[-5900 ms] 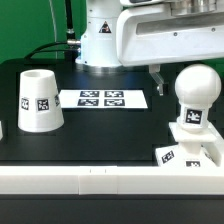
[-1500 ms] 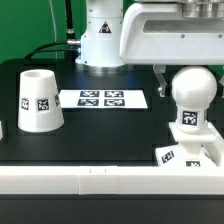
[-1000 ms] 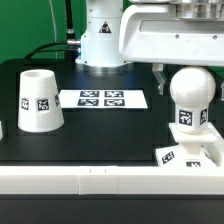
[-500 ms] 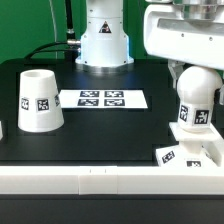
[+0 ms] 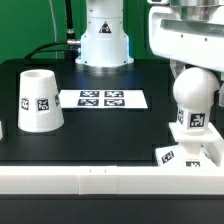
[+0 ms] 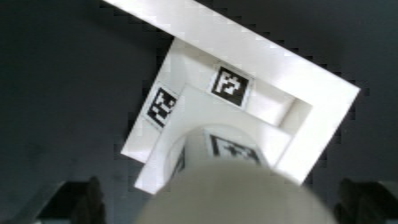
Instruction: Assemble lamp
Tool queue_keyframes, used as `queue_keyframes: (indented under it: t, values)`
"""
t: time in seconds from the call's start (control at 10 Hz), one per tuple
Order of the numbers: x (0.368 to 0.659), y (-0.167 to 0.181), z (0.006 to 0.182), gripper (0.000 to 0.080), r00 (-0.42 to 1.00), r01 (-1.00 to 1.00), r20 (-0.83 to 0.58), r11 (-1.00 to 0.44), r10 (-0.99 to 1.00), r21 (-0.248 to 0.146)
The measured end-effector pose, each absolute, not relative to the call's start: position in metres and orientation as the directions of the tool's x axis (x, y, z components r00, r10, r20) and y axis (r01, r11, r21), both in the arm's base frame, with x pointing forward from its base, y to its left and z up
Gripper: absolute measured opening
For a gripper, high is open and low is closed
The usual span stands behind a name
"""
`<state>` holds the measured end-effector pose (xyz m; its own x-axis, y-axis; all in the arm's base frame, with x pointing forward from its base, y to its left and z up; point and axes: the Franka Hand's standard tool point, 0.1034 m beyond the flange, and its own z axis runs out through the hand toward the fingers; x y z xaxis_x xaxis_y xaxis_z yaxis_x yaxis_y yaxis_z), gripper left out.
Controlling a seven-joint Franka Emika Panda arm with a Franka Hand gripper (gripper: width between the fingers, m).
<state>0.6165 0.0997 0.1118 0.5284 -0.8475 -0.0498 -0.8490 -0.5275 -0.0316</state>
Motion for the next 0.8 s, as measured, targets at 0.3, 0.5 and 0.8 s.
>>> queue_keyframes:
  t: [0.3, 0.5, 0.8]
  values:
    - [0.6146, 0.0972, 0.1148, 0.0698, 0.768, -0.639, -0.060, -0.769, -0.637, -0.018]
    - [0.6144, 0.0981, 0.1146, 0.0698, 0.833, -0.552, -0.058, -0.834, -0.550, -0.025]
    - [0.6146, 0.0977, 0.1147, 0.0698, 0.946, -0.322, -0.050, -0.946, -0.320, -0.038]
